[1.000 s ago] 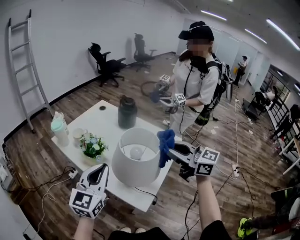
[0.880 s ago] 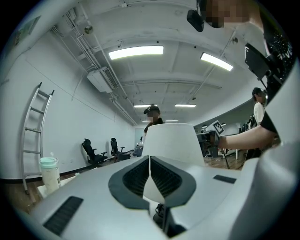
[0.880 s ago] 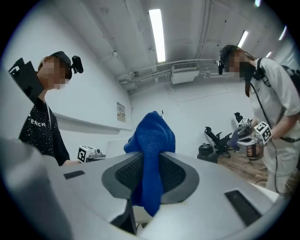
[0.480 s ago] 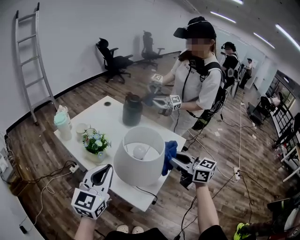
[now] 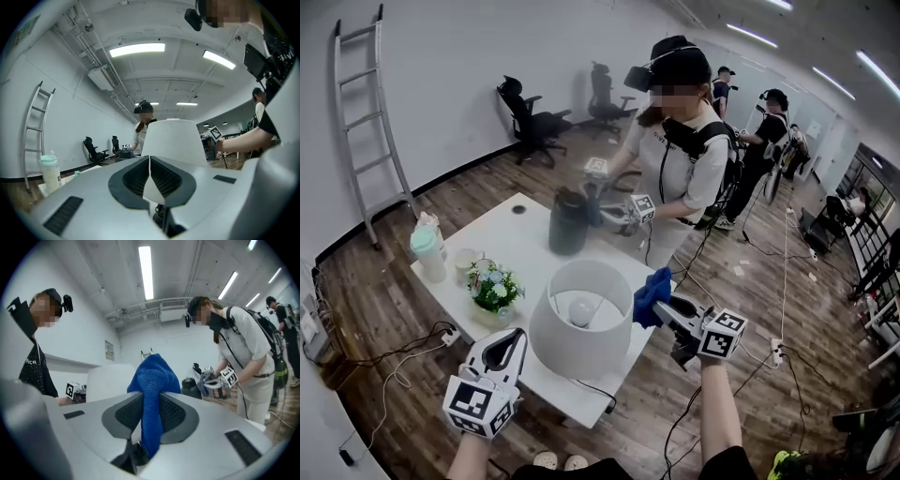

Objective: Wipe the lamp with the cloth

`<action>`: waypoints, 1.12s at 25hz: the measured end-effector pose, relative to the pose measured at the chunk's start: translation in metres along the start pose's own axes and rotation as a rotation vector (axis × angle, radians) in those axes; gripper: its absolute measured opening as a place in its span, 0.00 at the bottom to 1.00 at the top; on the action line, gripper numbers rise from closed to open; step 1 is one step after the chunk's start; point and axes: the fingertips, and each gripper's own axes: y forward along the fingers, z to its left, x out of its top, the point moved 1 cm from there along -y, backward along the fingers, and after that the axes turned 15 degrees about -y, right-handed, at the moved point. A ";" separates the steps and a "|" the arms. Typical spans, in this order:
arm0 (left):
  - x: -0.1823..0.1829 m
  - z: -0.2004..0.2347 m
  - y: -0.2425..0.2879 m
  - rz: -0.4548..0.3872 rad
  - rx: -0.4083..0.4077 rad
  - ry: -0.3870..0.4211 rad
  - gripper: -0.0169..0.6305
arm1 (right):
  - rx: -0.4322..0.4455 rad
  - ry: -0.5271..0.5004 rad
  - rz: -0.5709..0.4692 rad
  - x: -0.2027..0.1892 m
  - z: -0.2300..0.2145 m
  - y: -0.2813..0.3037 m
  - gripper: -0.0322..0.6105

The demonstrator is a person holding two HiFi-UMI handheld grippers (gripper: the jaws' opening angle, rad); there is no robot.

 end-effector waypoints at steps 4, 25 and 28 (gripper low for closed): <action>0.012 0.007 0.008 -0.009 0.008 0.014 0.05 | 0.140 -0.088 -0.088 0.072 -0.004 0.031 0.18; 0.008 0.007 0.025 0.009 0.001 0.014 0.05 | 0.466 0.135 0.131 0.016 0.000 0.101 0.18; 0.003 0.008 0.027 0.024 0.004 0.011 0.04 | 0.435 0.146 0.221 -0.015 -0.008 0.097 0.18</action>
